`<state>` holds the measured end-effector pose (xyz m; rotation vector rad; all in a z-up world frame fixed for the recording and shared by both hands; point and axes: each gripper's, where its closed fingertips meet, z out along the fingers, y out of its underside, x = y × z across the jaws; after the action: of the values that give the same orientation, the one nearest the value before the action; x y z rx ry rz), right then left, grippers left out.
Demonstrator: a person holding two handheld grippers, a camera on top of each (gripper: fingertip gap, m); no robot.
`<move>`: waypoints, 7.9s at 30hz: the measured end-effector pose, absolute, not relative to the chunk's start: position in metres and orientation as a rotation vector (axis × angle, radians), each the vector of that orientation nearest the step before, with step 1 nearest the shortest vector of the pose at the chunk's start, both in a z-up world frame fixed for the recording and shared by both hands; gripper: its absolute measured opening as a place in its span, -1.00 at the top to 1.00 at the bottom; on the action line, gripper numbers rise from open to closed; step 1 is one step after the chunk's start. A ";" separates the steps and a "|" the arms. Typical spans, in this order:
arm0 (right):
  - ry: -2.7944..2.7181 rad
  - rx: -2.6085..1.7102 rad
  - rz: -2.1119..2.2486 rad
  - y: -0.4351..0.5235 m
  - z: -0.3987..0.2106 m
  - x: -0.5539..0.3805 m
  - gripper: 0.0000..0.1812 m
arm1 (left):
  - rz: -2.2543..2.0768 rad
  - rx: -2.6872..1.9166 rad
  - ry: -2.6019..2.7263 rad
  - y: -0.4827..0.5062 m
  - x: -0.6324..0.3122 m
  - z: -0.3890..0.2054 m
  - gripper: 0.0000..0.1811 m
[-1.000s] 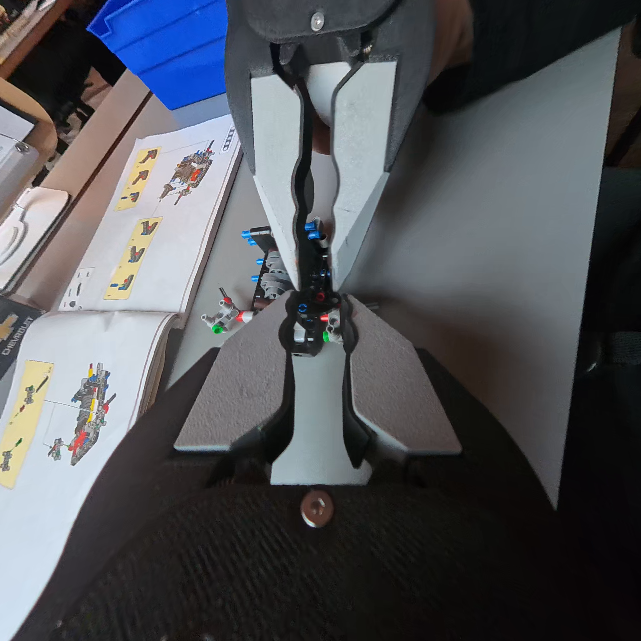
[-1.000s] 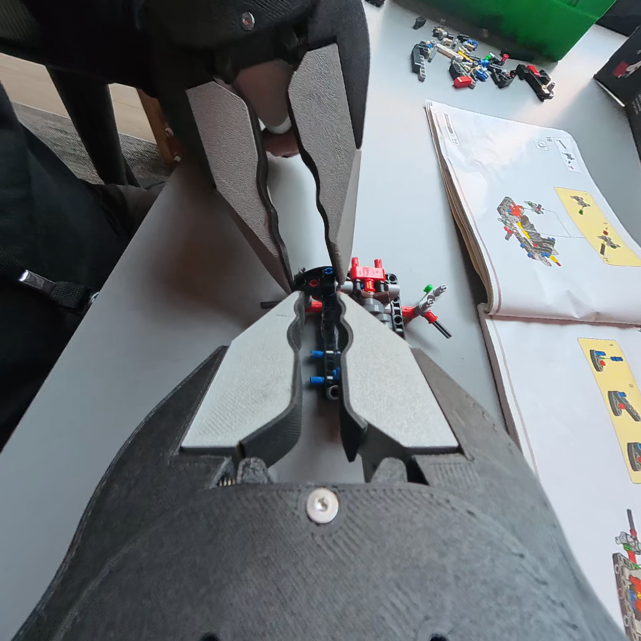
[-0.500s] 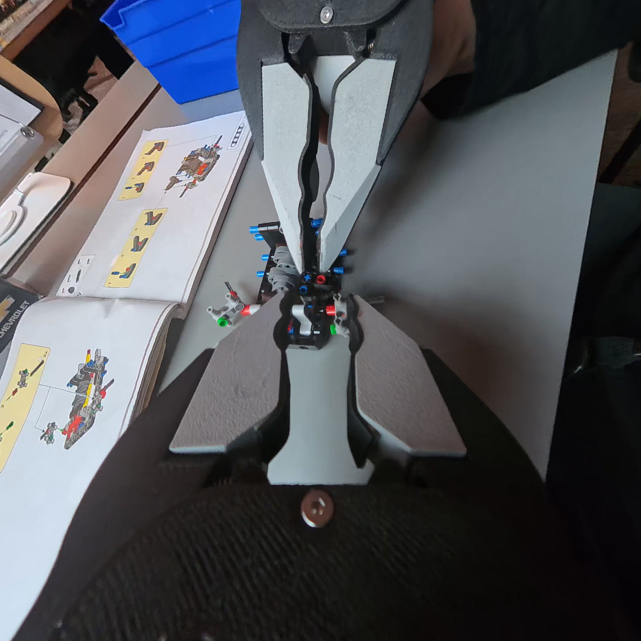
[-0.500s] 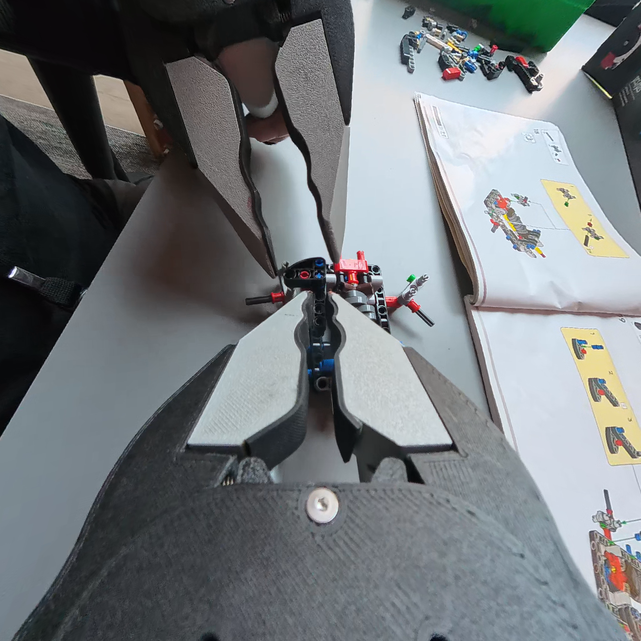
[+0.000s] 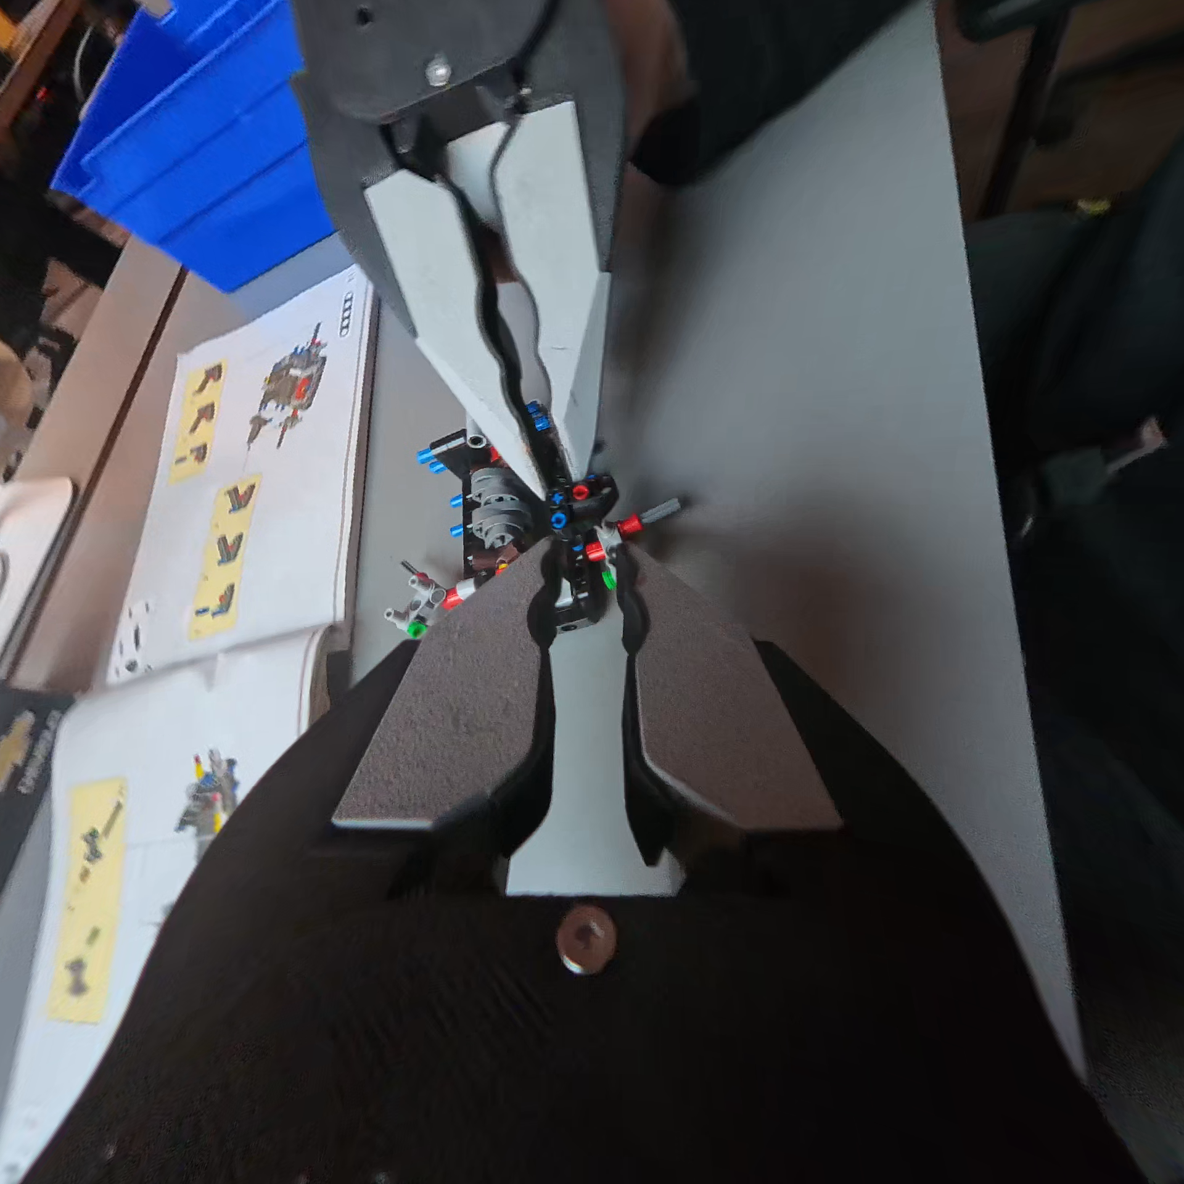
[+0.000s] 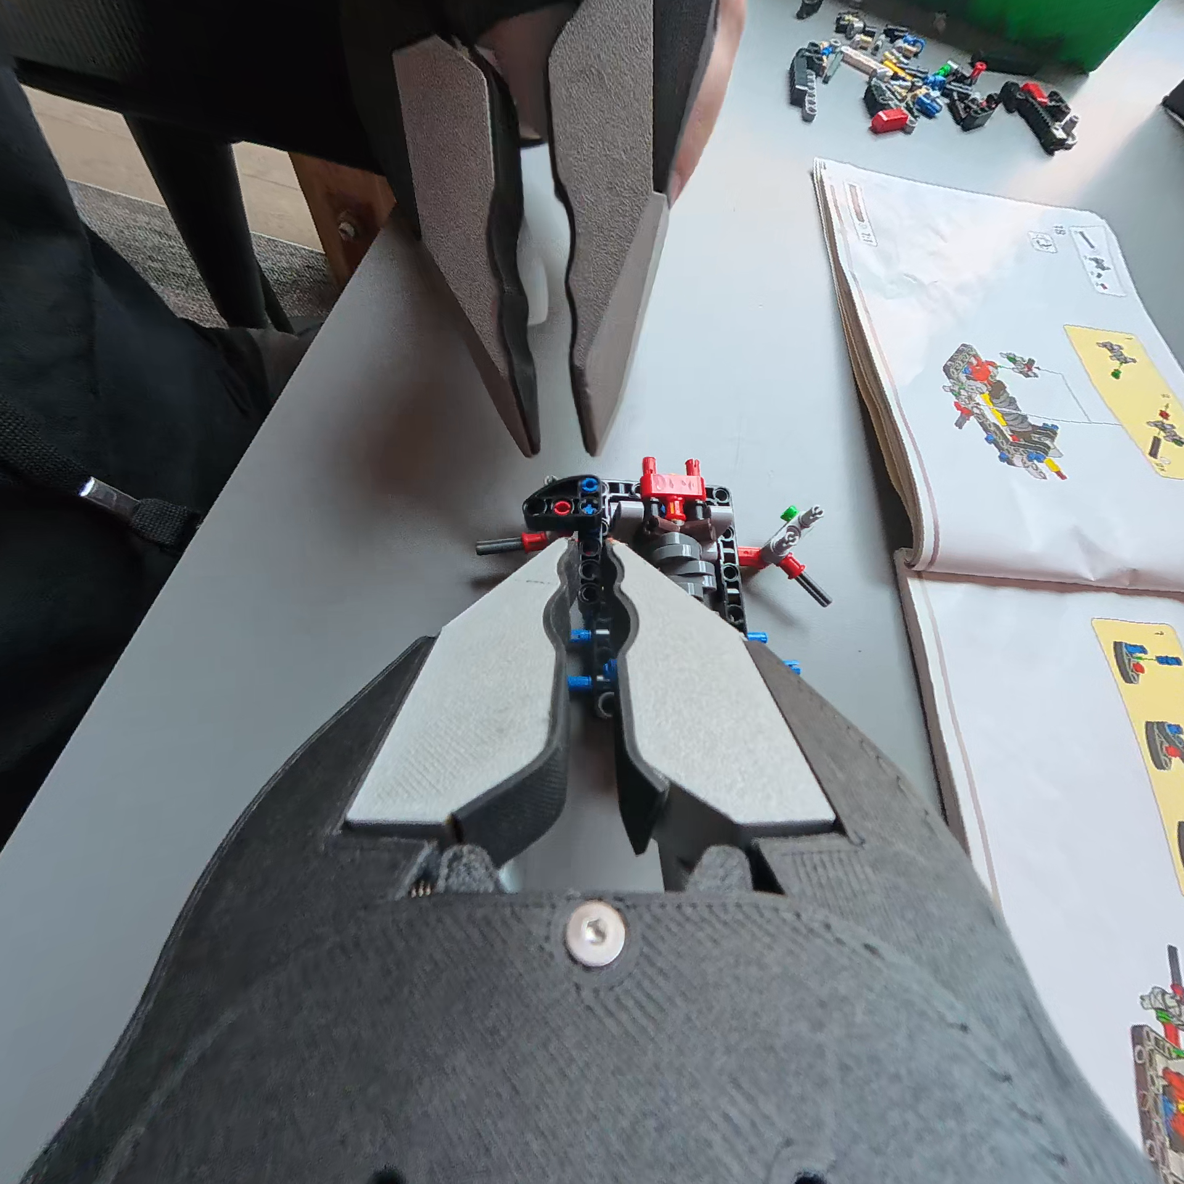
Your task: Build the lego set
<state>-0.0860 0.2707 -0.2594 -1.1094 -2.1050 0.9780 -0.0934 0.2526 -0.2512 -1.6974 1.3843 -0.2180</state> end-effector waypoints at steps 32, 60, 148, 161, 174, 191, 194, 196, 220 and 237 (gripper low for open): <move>-2.066 -1.083 0.947 0.273 -0.251 -0.088 0.90 | -0.271 -1.870 1.386 0.269 -0.083 -0.264 0.78; -2.082 -1.096 0.904 0.268 -0.259 -0.094 1.00 | -0.290 -1.861 1.379 0.274 -0.088 -0.270 0.78; -2.109 -1.094 0.794 0.272 -0.257 -0.064 1.00 | -0.101 -1.837 1.683 0.280 -0.057 -0.272 0.81; -2.152 -1.096 0.790 0.268 -0.262 -0.058 1.00 | -0.118 -1.829 1.701 0.279 -0.053 -0.274 0.82; -2.131 -1.173 0.815 0.275 -0.259 -0.054 1.00 | -0.129 -1.832 1.672 0.283 -0.049 -0.274 0.81; -2.103 -1.215 0.902 0.271 -0.258 -0.050 1.00 | -0.130 -1.827 1.638 0.284 -0.044 -0.274 0.82; -2.049 -1.159 0.953 0.266 -0.235 -0.051 1.00 | -0.125 -1.828 1.642 0.284 -0.044 -0.274 0.82; -2.057 -1.253 0.897 0.280 -0.254 -0.052 1.00 | -0.120 -1.844 1.653 0.284 -0.045 -0.275 0.82; -1.784 -1.405 1.154 0.302 -0.230 -0.053 1.00 | -0.126 -1.841 1.610 0.288 -0.038 -0.273 0.81; -1.577 -1.660 1.478 0.320 -0.217 -0.045 0.81 | -0.181 -1.912 1.556 0.288 -0.037 -0.274 0.81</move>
<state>-0.0448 0.3199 -0.2166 -1.6603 -1.5770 1.4778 -0.0371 0.2877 -0.2736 -1.9118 1.5559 -0.1808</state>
